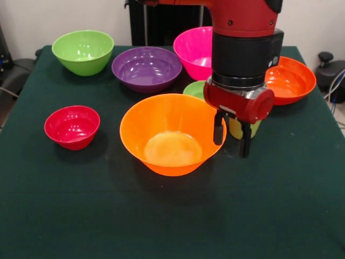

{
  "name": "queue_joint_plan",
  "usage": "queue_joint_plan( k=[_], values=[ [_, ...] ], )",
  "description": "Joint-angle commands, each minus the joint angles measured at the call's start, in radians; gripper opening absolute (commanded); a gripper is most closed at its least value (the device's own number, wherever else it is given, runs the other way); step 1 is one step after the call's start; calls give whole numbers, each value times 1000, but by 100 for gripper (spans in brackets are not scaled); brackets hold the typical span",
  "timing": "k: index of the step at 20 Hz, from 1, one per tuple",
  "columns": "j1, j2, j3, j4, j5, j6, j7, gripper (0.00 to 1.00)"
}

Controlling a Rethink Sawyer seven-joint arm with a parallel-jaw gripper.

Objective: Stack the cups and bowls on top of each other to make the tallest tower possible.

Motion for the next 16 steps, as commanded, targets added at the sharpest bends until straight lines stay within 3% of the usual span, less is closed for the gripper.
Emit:
queue_joint_plan(
  k=[1,8,16],
  values=[
    [-42,75,135,10,-122,12,-311,100],
    [-84,37,158,46,-156,59,-336,100],
    [-153,-47,181,111,-174,177,-394,100]
  ],
)
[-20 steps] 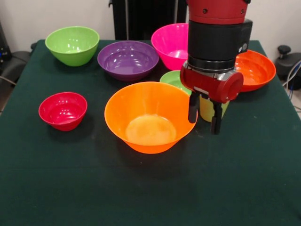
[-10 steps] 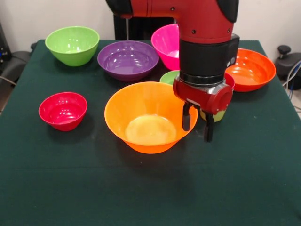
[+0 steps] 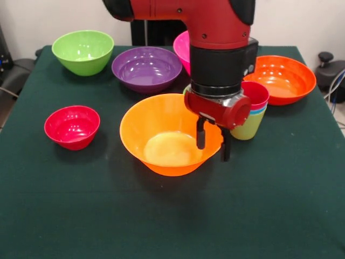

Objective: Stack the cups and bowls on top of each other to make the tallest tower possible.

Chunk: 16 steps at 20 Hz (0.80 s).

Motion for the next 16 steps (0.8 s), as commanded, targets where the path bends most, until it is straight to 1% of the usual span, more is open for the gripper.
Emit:
queue_joint_plan(
  k=[1,7,9,13,16],
  values=[
    [-55,-59,90,86,-83,183,-389,100],
    [-79,-80,90,115,-92,221,-420,100],
    [-83,-72,86,110,-96,223,-432,100],
    [-91,-46,89,93,-98,206,-459,100],
    [-94,-59,88,92,-92,200,-475,100]
  ],
)
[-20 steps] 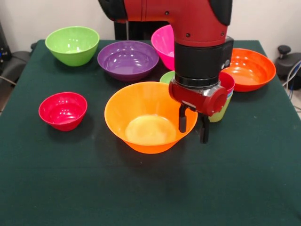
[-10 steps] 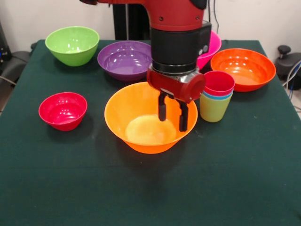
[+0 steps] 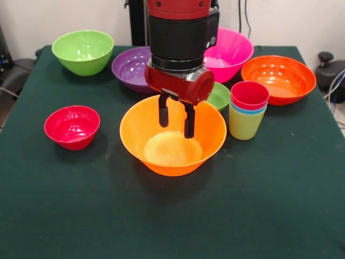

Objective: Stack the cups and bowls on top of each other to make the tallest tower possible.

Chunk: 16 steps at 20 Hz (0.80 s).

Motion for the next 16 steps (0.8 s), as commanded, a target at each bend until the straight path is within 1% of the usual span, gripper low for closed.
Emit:
queue_joint_plan(
  k=[1,2,5,9,16],
  values=[
    [-12,10,68,61,-84,94,-287,100],
    [-16,0,69,65,-80,102,-299,100],
    [-62,-51,89,79,-63,144,-375,100],
    [-121,-99,105,83,-63,185,-461,100],
    [-194,-115,130,52,-81,221,-559,100]
  ],
)
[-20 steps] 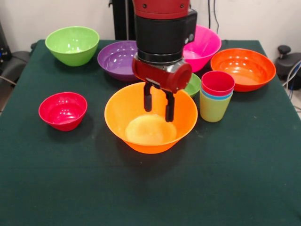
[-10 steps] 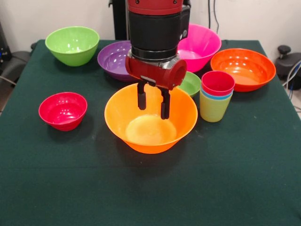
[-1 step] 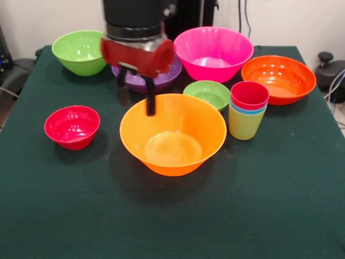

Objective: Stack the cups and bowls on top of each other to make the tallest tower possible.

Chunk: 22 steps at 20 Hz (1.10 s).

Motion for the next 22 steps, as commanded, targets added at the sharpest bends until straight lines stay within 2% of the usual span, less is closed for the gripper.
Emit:
queue_joint_plan(
  k=[1,5,8,12,15,22],
  values=[
    [-60,-18,70,21,-79,139,-370,100],
    [-82,-32,79,11,-67,168,-412,100],
    [-94,-15,76,-2,-78,161,-435,100],
    [-103,18,60,13,-99,102,-431,100],
    [-119,55,53,32,-128,-2,-412,100],
    [-150,107,63,51,-169,-88,-396,100]
  ],
)
